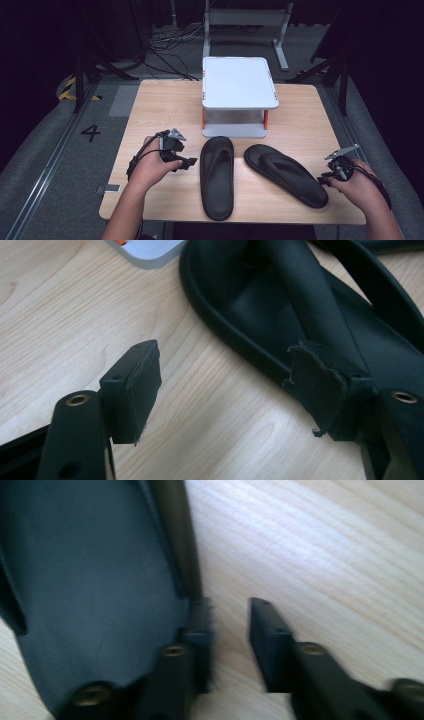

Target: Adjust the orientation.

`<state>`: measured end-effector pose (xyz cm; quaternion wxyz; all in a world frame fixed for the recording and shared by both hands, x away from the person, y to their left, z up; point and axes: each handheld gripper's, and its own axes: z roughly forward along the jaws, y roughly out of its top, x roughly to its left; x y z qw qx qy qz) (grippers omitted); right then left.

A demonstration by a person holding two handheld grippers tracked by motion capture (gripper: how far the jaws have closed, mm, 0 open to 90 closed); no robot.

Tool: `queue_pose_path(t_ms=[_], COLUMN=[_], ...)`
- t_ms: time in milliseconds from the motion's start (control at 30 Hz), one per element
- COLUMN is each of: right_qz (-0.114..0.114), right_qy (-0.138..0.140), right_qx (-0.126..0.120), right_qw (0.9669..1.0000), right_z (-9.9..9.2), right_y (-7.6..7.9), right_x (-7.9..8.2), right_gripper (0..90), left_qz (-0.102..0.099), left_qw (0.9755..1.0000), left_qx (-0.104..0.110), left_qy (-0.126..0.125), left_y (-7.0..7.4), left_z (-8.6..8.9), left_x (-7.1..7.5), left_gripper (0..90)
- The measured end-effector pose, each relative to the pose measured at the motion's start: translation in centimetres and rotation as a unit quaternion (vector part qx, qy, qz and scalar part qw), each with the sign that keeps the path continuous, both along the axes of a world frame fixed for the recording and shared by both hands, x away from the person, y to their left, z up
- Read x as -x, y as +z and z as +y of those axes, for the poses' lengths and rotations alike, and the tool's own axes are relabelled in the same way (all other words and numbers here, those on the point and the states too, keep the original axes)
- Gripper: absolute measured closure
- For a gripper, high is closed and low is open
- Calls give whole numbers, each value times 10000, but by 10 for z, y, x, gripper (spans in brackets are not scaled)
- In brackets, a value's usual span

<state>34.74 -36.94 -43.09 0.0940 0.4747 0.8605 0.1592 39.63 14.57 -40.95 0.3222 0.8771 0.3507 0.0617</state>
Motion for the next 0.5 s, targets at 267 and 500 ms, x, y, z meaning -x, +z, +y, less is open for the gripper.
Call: queue_pose_path(t_ms=[267, 500], right_qz=[415, 699], right_qy=[200, 760], right_qx=[-242, -578], right_qw=[9986, 9930], right_z=[18, 57], right_y=[1, 1], right_x=[11, 18], right_gripper=[900, 900], left_qz=[24, 0], left_qw=[9999, 9999], left_qx=[-2, -18], left_qy=[-105, -110], left_y=[0, 0], left_z=[-7, -5], left_x=[-5, -4], left_gripper=[295, 295])
